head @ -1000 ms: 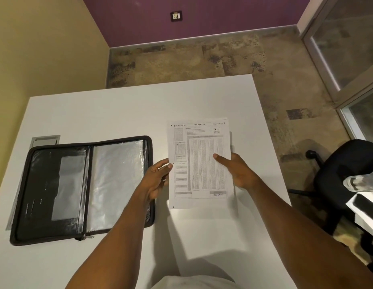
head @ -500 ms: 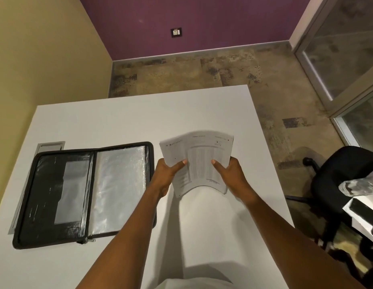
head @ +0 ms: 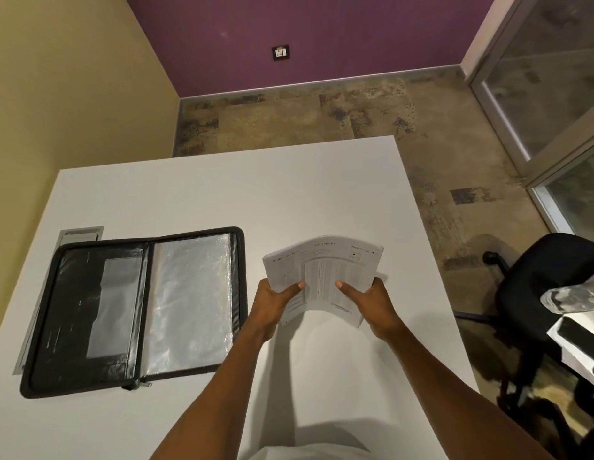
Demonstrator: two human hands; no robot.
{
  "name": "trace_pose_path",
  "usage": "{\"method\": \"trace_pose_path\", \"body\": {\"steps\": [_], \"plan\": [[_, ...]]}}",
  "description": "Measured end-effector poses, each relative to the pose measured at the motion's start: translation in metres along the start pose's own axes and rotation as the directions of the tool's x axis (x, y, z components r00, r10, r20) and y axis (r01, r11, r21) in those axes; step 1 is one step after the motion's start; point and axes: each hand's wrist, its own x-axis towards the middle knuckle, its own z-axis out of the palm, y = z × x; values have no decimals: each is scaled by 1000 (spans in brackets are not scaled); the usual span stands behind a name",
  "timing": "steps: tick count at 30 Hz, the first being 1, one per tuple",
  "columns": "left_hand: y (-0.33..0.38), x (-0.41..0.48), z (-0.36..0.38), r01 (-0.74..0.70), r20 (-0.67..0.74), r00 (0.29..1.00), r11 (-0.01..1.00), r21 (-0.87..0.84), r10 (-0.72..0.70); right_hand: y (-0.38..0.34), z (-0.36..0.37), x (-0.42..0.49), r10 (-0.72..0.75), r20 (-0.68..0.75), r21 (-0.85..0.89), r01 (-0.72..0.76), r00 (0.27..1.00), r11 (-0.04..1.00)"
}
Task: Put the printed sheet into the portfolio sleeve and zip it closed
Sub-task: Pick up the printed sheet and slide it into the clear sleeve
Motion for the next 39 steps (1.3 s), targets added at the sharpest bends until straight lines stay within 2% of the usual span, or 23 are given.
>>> {"method": "trace_pose_path", "body": {"steps": [5,18,22,26,29,32,39], "plan": [[4,4,0,-35,-22,999,999,-11,35,-7,2,6,0,-27,-5,0,1000,1000],[-5,11,2,-4,-30,1000,1000,-8,3,-2,2,11,6,-14,-7,-6,1000,1000],[-4,13,-4,20,-18,1000,998,53,-19,-12,-1,13,-7,24,-108,10,1000,994],[10,13,-28,30,60,998,998,53,-33,-33,2,13,-9,183,-193,45,983,980],[21,8,-54,77,149,987,995,-58,-68,-45,20,11,14,276,-207,45,961,977],[32,-1,-77,98,202,977,984,-147,-67,-48,46,9,19,296,-200,42,955,979],[49,-27,-144,108,150,985,985,-134,-88,-39,112,-1,52,283,-181,1,958,983]]}}
